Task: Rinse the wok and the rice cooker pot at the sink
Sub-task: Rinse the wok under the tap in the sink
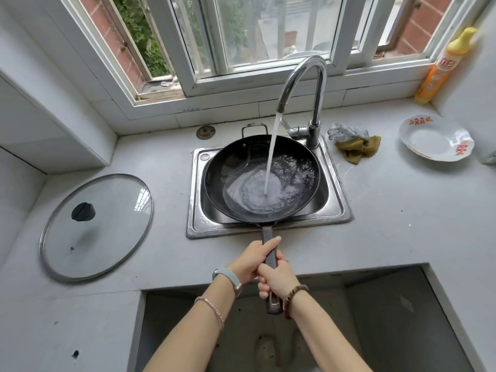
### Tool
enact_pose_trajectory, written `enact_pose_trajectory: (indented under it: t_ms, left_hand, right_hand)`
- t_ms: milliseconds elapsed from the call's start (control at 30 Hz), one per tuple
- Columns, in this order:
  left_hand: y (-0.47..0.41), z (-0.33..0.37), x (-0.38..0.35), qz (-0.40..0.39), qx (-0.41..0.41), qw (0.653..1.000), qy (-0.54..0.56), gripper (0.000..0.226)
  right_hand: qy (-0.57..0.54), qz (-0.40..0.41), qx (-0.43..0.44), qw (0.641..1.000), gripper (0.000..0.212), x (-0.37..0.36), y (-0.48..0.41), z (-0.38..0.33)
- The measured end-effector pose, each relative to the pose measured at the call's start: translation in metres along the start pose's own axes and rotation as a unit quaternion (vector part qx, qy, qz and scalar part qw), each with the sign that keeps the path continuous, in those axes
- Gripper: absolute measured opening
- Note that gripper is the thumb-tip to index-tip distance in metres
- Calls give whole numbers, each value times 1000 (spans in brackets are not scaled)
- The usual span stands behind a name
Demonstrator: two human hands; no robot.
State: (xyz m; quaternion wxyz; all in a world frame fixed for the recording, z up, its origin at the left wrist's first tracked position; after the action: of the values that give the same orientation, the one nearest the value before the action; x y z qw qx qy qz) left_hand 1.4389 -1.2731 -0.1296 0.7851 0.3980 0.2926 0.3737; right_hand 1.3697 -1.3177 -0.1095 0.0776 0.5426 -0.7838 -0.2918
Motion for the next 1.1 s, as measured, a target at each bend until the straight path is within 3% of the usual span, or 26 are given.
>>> enact_pose_trajectory:
  t_ms: [133,333,767,1100]
  left_hand:
    - [5,-2,9,-48,4,998,48,35]
    - [7,0,7,-38,-8,999,12,38]
    - [-3,12,-30,87,-27,994,-54,38]
    - [-1,1,1,11,-11,1000,-25,45]
  right_hand:
    - [68,40,-1,997,16,-14,-4,7]
    - [46,28,9,999,17,-11,0,4]
    - [-118,-53,-20,991,26,29,6,-8]
    - [-13,3,-15,1000,24,-2,3,-1]
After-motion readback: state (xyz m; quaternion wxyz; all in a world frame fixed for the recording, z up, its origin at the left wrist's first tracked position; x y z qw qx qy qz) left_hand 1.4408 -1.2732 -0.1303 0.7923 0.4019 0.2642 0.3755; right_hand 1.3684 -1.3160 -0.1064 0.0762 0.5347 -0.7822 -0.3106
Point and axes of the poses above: each hand's wrist, its own y-axis away from the middle knuckle, its own x-axis out of the back of the hand, z = x × y, the point moved 3 cm from there along -y, towards the middle knuckle, and after that the axes turned 13 degrees about x, right-handed, at the moved point
